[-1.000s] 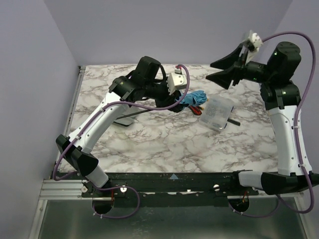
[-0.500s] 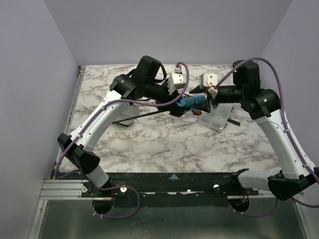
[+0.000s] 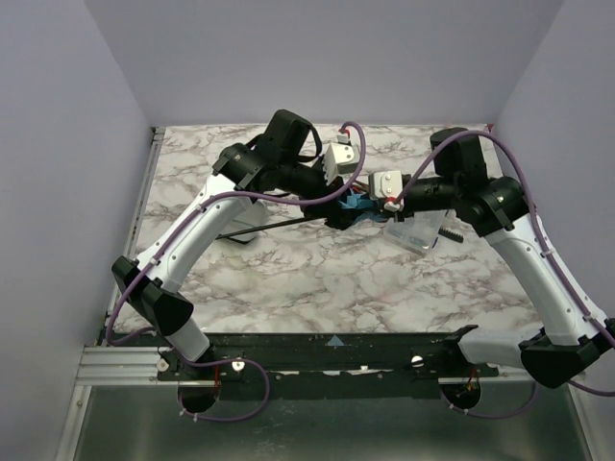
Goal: Open the umbrella
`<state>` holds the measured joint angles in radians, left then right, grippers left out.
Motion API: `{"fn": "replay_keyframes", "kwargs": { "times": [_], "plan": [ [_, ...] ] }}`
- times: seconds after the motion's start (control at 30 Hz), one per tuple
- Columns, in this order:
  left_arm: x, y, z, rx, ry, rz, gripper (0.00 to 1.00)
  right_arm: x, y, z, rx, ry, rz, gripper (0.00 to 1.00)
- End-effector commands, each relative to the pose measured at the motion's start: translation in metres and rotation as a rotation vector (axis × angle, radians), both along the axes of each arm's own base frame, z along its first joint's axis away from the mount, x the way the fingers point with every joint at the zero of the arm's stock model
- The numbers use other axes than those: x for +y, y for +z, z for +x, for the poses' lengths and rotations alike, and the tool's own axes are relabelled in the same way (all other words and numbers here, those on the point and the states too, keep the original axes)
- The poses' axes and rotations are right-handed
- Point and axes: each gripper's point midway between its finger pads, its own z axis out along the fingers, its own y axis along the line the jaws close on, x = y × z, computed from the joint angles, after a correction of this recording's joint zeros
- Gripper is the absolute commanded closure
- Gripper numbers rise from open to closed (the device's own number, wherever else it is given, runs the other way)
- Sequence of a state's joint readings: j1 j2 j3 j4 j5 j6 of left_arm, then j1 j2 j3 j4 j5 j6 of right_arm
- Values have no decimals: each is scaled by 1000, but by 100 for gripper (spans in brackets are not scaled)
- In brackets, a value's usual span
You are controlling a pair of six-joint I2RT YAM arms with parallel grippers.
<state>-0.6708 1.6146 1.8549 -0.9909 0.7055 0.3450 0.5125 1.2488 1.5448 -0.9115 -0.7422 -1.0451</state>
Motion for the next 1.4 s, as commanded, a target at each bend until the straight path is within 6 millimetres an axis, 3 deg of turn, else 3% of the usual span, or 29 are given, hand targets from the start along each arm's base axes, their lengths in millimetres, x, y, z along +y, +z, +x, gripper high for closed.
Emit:
{"fn": "replay_keyframes", "kwargs": {
  "times": [0.0, 0.1, 0.13, 0.23, 0.43, 0.63, 0.8, 1.07, 1.2, 1.3, 1.37],
  "plan": [
    [-6, 26, 0, -29, -25, -87, 100, -9, -20, -8, -4, -1, -80, 73],
    [-5, 26, -2, -38, -39, -84, 100, -10, -23, -4, -19, -29, -87, 57],
    [-5, 26, -3, -39, -42, -84, 100, -11, -23, -4, -22, -29, -91, 57],
    [-4, 26, -4, -47, -54, -83, 100, -12, -28, -4, -26, -21, -116, 63],
    [-4, 25, -1, -33, -35, -85, 100, -14, -32, -2, -57, -17, -133, 100],
    [-2, 30, 22, 94, 82, -142, 100, -12, -22, -15, -87, 18, -83, 100],
    [2, 38, 36, 161, 135, -196, 100, -16, -37, -37, -51, 85, -120, 100],
    [4, 36, 38, 219, 143, -217, 100, -21, -52, -55, -27, 150, -177, 100],
    [6, 33, 36, 204, 135, -213, 100, -14, -38, -45, -25, 104, -125, 100],
    [9, 30, 36, 165, 124, -194, 100, -1, -7, -29, 22, -18, 5, 99],
    [12, 28, 34, 134, 114, -184, 100, 3, 16, -18, 24, -94, 94, 93]
  ]
}}
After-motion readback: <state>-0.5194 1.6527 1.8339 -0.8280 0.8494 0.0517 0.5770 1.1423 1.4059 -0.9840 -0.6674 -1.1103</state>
